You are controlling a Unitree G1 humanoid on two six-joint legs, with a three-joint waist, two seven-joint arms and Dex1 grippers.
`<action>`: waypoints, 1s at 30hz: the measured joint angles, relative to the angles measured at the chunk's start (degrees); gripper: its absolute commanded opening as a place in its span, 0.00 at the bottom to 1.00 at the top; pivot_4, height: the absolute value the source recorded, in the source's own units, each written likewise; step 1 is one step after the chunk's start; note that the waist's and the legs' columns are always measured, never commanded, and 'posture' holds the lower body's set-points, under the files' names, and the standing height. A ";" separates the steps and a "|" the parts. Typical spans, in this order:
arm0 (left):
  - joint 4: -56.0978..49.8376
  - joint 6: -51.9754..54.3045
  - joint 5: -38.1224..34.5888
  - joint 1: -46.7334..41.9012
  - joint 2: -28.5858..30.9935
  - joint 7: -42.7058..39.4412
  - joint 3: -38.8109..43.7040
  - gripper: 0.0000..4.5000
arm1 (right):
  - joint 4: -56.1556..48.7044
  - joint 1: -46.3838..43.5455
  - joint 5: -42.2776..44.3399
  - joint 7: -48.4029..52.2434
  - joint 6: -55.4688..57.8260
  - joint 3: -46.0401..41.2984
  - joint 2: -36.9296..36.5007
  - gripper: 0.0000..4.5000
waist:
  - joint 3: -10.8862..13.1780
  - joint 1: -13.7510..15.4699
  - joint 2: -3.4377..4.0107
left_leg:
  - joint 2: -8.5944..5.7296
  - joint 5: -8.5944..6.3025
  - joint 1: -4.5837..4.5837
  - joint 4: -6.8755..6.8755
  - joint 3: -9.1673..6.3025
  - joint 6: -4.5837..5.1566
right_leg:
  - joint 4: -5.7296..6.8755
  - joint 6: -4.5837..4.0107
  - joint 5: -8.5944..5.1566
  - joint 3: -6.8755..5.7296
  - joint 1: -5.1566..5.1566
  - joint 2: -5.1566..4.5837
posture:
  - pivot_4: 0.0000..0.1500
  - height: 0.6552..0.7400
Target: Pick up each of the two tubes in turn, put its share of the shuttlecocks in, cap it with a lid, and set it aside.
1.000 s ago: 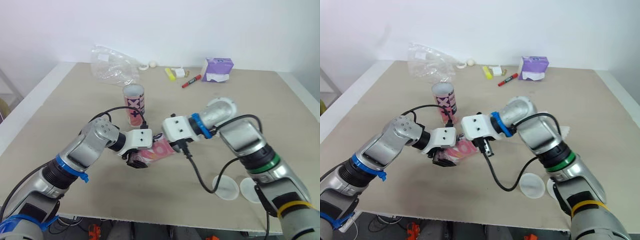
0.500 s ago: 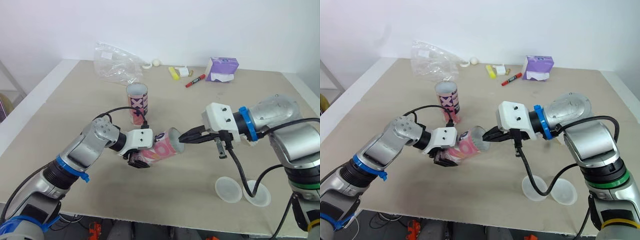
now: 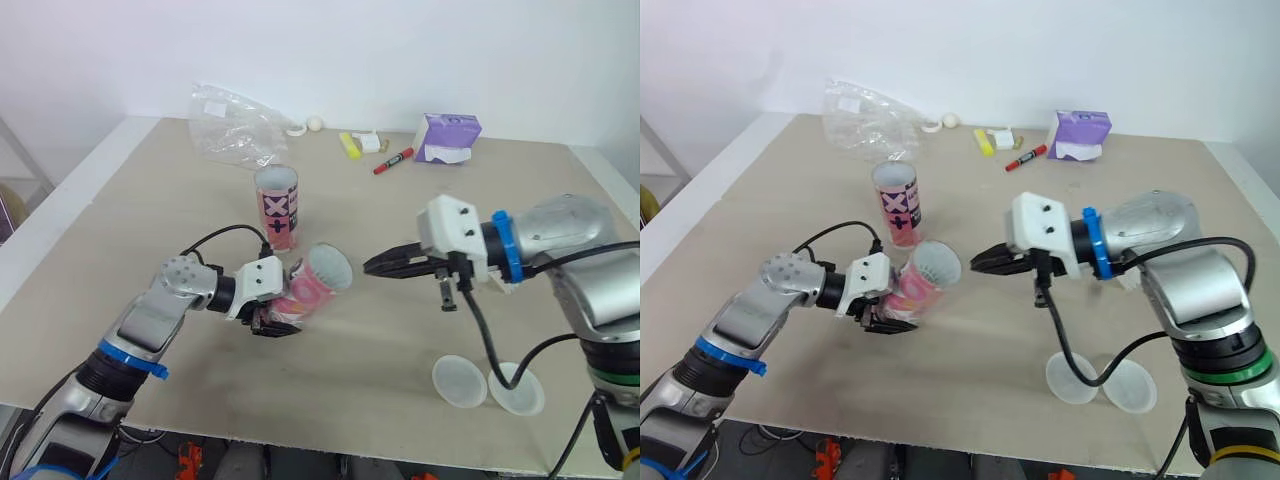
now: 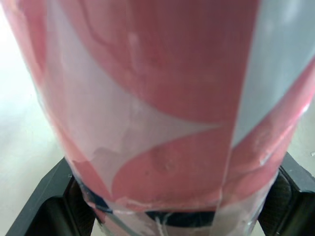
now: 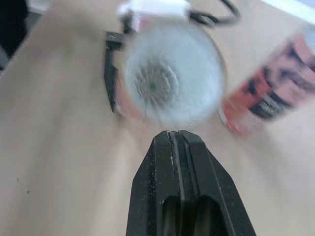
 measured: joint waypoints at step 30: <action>30.33 -34.95 -1.31 -2.91 -22.63 -2.91 -3.31 0.84 | -8.32 37.18 4.15 0.20 3.96 -18.44 -17.50 0.15 | 0.20 0.82 0.03 | -0.20 -0.04 -0.35 0.10 -0.24 -0.07 | -0.07 0.45 0.03 -0.10 -0.04 -0.01 | 1.00 1.00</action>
